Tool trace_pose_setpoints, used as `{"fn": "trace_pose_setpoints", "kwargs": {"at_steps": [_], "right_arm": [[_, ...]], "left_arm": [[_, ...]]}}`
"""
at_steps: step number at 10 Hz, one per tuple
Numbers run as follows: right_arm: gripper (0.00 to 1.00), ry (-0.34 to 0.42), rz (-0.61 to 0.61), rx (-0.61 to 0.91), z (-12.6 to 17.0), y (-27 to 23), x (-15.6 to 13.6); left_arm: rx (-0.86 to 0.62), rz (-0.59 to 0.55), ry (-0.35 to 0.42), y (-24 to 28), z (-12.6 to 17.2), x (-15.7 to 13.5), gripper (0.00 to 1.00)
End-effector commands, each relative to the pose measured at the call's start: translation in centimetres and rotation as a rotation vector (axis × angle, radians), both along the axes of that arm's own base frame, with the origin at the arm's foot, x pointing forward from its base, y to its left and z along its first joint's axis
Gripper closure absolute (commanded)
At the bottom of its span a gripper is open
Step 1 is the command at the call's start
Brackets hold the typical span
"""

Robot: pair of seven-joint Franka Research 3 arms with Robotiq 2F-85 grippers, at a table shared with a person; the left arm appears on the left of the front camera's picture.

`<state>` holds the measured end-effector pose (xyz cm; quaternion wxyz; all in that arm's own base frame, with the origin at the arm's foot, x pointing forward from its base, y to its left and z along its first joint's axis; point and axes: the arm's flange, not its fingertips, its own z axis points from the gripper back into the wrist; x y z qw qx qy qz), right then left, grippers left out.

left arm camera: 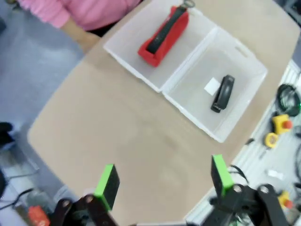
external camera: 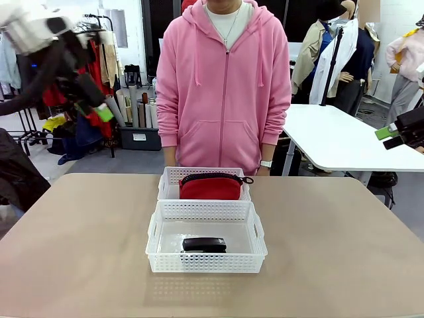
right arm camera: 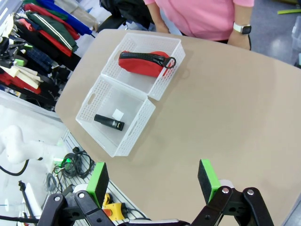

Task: Distribute items into two baskets.
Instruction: Place the picked Stapler into the Organizing basket as instructed by the person.

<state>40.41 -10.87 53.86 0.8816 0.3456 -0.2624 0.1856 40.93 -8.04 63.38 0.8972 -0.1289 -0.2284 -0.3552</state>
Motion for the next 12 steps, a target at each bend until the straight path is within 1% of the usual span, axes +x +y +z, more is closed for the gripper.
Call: {"fn": "trace_pose_setpoints", "kwargs": {"at_steps": [1,3,4,5,7,9,10,12], "right_arm": [[0.0,0.01,-0.008,-0.003,0.3,0.1,-0.1],[0.0,0.01,-0.008,-0.003,0.3,0.1,-0.1],[0.0,0.01,-0.008,-0.003,0.3,0.1,-0.1],[0.0,0.01,-0.008,-0.003,0.3,0.1,-0.1],[0.0,0.01,-0.008,-0.003,0.3,0.1,-0.1],[0.0,0.01,-0.008,-0.003,0.3,0.1,-0.1],[0.0,0.01,-0.008,-0.003,0.3,0.1,-0.1],[0.0,0.01,-0.008,-0.003,0.3,0.1,-0.1]], "left_arm": [[-0.083,0.083,-0.082,3.0,-1.1,-2.6,0.0],[-0.143,0.159,-0.135,5.1,-0.9,-4.2,0.0],[-0.2,0.202,-0.183,6.6,-0.6,-5.8,0.0],[-0.23,0.235,-0.208,7.6,-0.5,-6.9,0.0],[-0.272,0.274,-0.235,9.2,-1.0,-8.3,0.0],[-0.346,0.308,-0.257,10.9,-2.0,-9.5,0.0],[-0.365,0.302,-0.269,11.1,-1.9,-9.8,0.0],[-0.409,0.32,-0.298,12.4,-2.6,-12.1,0.0]]}}
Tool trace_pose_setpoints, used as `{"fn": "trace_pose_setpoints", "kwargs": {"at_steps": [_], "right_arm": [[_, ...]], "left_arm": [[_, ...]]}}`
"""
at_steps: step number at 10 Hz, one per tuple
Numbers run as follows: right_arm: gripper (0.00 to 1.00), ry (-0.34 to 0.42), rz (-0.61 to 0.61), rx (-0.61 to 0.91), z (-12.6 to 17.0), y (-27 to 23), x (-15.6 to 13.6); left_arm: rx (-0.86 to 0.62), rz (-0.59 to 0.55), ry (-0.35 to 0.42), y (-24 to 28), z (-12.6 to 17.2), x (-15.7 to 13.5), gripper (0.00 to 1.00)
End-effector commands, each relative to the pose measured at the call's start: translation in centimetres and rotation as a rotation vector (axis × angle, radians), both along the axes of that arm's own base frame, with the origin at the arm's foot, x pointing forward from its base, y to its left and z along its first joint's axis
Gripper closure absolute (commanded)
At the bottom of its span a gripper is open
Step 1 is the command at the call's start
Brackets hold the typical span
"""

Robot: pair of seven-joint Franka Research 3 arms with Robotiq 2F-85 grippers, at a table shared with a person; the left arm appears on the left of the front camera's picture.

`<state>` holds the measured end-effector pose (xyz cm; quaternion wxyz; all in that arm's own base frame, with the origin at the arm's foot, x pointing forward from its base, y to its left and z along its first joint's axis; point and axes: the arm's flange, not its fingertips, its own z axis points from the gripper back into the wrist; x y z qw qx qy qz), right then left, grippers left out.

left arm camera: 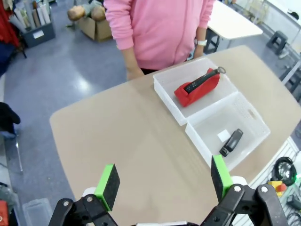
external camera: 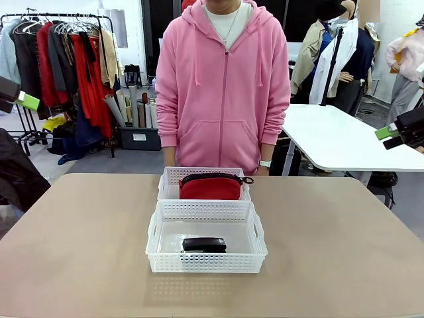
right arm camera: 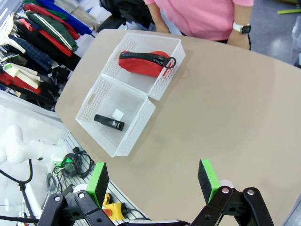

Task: Distribute items into two baskets.
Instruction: Place the picked Stapler into the Organizing basket as instructed by the person.

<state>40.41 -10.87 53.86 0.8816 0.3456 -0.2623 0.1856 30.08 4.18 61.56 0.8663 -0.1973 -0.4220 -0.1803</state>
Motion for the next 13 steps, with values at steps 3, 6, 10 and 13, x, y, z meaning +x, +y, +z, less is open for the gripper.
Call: {"fn": "trace_pose_setpoints", "kwargs": {"at_steps": [3,6,10,13], "right_arm": [[0.0,0.01,-0.008,-0.003,0.3,0.1,-0.1],[0.0,0.01,-0.008,-0.003,0.3,0.1,-0.1],[0.0,0.01,-0.008,-0.003,0.3,0.1,-0.1],[0.0,0.01,-0.008,-0.003,0.3,0.1,-0.1]], "left_arm": [[-0.117,0.04,-0.053,2.1,-1.7,-3.3,0.0],[-0.161,0.065,-0.016,2.7,-1.6,-2.9,0.0],[-0.136,0.063,-0.029,3.9,0.2,-2.3,0.0],[-0.136,0.063,-0.029,3.9,0.2,-2.3,0.0]]}}
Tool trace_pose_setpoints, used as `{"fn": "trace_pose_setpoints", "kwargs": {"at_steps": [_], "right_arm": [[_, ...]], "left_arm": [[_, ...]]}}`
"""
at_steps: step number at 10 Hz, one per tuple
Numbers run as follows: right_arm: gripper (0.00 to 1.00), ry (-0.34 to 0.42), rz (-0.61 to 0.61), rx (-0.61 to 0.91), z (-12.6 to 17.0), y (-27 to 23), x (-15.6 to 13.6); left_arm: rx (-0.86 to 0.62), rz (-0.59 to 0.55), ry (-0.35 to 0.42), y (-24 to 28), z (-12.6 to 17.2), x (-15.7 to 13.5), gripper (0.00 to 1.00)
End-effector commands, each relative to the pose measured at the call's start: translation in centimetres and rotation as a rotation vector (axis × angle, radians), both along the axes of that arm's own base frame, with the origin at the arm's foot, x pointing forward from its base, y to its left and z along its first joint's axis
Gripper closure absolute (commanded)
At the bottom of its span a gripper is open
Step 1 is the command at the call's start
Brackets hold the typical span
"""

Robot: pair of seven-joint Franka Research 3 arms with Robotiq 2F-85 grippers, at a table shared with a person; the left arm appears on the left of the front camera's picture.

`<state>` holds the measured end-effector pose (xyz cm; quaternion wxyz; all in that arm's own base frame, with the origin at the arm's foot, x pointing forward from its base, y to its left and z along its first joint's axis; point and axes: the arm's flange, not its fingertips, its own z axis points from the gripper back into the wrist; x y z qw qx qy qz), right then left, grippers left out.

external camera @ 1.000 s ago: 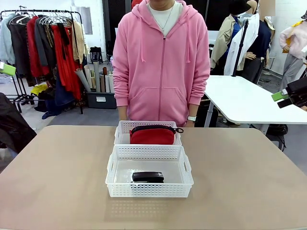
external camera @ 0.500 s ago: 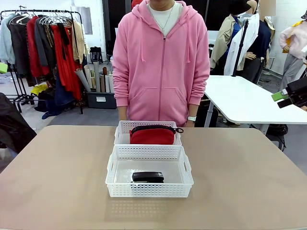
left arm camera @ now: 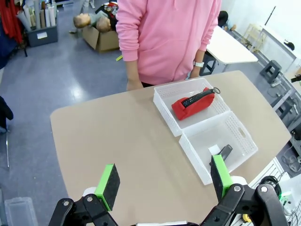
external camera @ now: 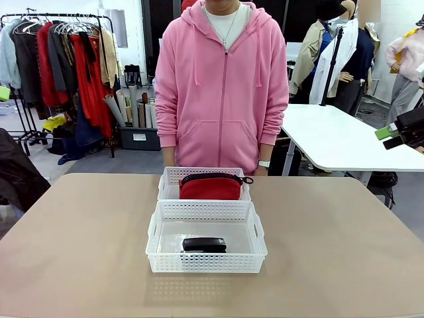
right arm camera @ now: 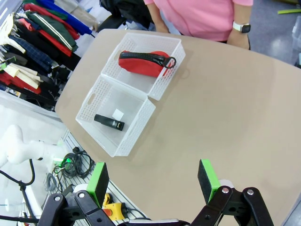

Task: Distribute items into two baskets.
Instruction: Place the picked Stapler into the Organizing basket as instructed by the person.

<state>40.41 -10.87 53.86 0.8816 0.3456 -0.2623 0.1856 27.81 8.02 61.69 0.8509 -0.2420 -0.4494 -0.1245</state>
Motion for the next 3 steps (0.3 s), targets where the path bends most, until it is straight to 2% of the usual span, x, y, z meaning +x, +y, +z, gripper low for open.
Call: {"fn": "trace_pose_setpoints", "kwargs": {"at_steps": [1,3], "right_arm": [[0.0,0.01,-0.008,-0.003,0.28,0.07,-0.07],[0.0,0.01,-0.008,-0.003,0.28,0.07,-0.07]], "left_arm": [[0.004,0.0,-0.006,0.09,0.03,-0.02,0.0],[0.004,0.0,-0.006,0.09,0.03,-0.02,0.0]]}}
